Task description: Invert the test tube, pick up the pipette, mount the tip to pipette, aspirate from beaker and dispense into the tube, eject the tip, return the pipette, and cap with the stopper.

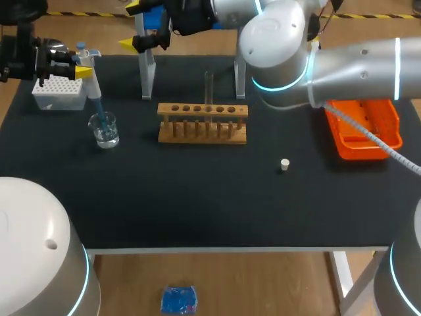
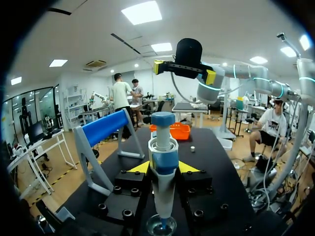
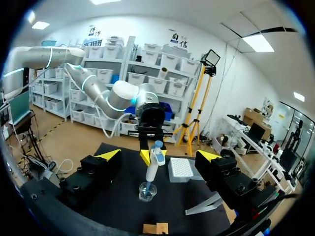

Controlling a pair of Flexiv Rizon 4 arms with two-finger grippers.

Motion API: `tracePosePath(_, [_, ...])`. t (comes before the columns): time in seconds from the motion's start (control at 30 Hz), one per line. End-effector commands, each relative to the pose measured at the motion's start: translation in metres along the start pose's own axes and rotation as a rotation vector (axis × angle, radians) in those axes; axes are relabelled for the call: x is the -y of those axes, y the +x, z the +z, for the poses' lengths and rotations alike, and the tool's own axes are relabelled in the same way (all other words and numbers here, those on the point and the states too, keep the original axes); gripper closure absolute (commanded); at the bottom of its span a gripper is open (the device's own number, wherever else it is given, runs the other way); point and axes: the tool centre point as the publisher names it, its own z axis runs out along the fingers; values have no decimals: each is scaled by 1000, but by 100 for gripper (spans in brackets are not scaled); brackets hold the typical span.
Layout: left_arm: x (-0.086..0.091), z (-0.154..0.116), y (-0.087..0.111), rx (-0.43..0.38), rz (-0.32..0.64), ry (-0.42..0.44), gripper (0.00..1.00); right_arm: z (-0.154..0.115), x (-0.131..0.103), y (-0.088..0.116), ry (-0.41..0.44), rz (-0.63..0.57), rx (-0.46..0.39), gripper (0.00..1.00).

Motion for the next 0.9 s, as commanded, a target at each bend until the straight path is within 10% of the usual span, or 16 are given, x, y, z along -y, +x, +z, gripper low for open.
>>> tracePosePath(0.03, [0, 0, -1, -2, 1, 1, 100, -4, -3, -3, 33, 1, -131, 0])
tracePosePath(0.5, [0, 0, -1, -2, 1, 1, 100, 30, -12, -12, 20, 83, -140, 0])
tracePosePath(0.53, [0, 0, -1, -2, 1, 1, 100, 32, -13, -12, 13, 91, -143, 17])
tracePosePath(0.6, [0, 0, -1, -2, 1, 1, 100, 37, -13, -13, 17, 91, -141, 91])
tracePosePath(0.63, [0, 0, -1, -2, 1, 1, 100, 39, -13, -14, 15, 106, -138, 100])
tracePosePath(0.9, [0, 0, -1, -2, 1, 1, 100, 54, -17, -16, 3, 157, -137, 100])
